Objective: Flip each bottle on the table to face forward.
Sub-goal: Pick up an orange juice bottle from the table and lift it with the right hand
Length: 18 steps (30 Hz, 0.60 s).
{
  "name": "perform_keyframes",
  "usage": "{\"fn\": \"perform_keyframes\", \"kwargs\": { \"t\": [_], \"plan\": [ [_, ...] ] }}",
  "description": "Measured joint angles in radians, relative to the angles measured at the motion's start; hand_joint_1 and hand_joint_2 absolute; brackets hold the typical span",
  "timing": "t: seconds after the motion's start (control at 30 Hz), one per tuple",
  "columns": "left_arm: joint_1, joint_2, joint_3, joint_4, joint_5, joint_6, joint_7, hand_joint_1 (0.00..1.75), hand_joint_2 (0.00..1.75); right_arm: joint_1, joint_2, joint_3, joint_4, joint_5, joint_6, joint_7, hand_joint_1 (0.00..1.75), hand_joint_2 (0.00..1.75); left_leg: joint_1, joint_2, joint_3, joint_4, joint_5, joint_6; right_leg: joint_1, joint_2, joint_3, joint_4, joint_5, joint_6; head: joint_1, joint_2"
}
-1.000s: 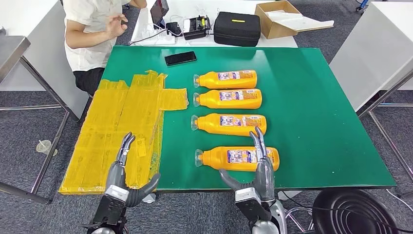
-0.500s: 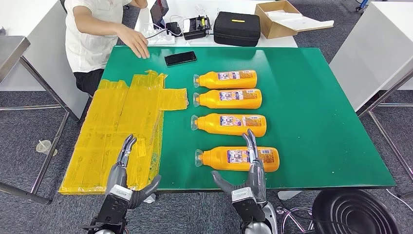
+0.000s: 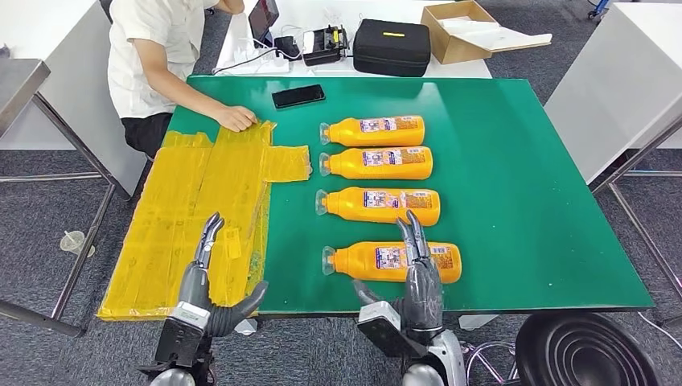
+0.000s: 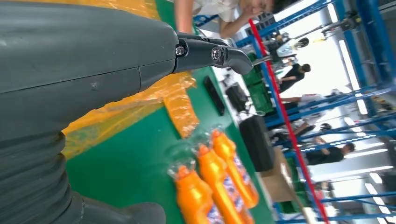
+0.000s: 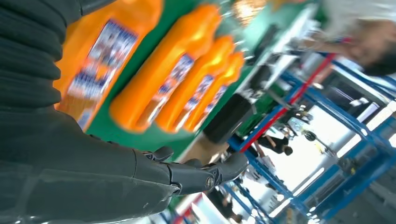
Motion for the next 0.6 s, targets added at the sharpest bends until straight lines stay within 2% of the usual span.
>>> {"fn": "perform_keyframes", "kwargs": {
  "t": [0.1,0.2,0.43,0.6],
  "plan": [
    [-0.033,-0.012,-0.01,0.035,0.011,-0.009,-0.016,0.0,1.75,-0.039,-0.062,0.0,0.008,0.186,0.048,0.132,0.0,1.75,0.0,0.0,0.0,0.0,0.0,0.0,0.0,0.0,0.001,0.0,0.0,0.0,0.0,0.0],
    [-0.061,-0.023,-0.019,0.076,0.02,-0.007,-0.025,0.0,1.75,-0.078,-0.142,-0.004,0.036,0.289,0.083,0.202,0.0,1.75,-0.001,0.0,0.0,0.0,0.001,0.001,-0.001,0.0,0.001,0.0,0.001,0.001,0.0,0.0],
    [-0.101,-0.026,-0.045,0.142,0.026,-0.002,-0.034,0.0,1.75,-0.144,-0.303,-0.021,0.098,0.347,0.144,0.241,0.0,1.75,-0.001,0.0,0.0,0.001,0.001,0.001,-0.001,0.0,0.001,0.0,0.001,0.001,0.0,0.0],
    [-0.11,-0.026,-0.061,0.158,0.031,0.005,-0.034,0.0,1.75,-0.179,-0.374,-0.02,0.136,0.335,0.199,0.247,0.0,1.75,-0.001,0.0,0.0,0.0,0.0,0.001,-0.001,0.0,0.001,0.0,0.001,0.001,-0.001,0.0]
  ]
}}
